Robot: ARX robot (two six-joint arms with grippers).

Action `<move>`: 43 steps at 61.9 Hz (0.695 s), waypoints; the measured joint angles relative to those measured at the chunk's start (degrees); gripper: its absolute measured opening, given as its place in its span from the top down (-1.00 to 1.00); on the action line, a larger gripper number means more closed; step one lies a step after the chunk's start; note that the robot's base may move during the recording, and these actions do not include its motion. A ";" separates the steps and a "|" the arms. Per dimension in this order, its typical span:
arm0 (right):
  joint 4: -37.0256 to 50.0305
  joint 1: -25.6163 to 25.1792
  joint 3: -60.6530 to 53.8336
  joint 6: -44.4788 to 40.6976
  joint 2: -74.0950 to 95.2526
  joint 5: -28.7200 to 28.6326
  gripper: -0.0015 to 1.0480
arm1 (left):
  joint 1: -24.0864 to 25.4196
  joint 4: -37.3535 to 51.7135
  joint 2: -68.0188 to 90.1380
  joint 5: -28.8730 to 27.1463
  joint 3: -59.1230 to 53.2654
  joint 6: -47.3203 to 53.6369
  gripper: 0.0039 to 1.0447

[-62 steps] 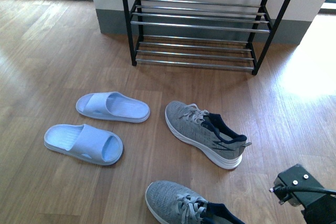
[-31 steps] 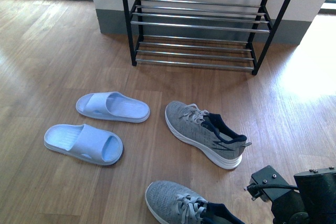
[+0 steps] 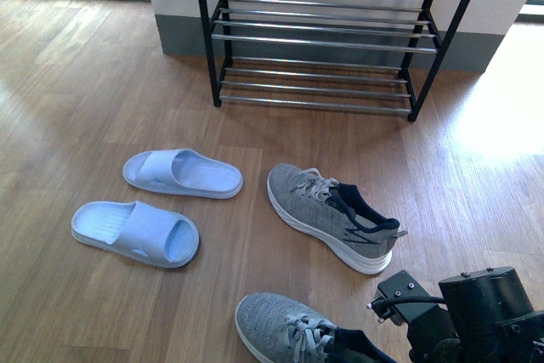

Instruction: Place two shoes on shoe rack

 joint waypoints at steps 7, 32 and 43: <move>-1.49 -0.02 2.25 -0.02 0.96 -2.58 -0.82 | 0.00 0.00 0.00 0.00 0.00 0.00 -0.83; -6.56 0.72 5.18 -1.66 1.79 -10.19 0.15 | 0.00 0.00 0.00 0.00 0.00 0.00 -0.83; -6.60 0.42 5.33 -1.79 1.99 -10.40 0.68 | 0.00 0.00 0.00 0.00 0.00 0.00 -0.83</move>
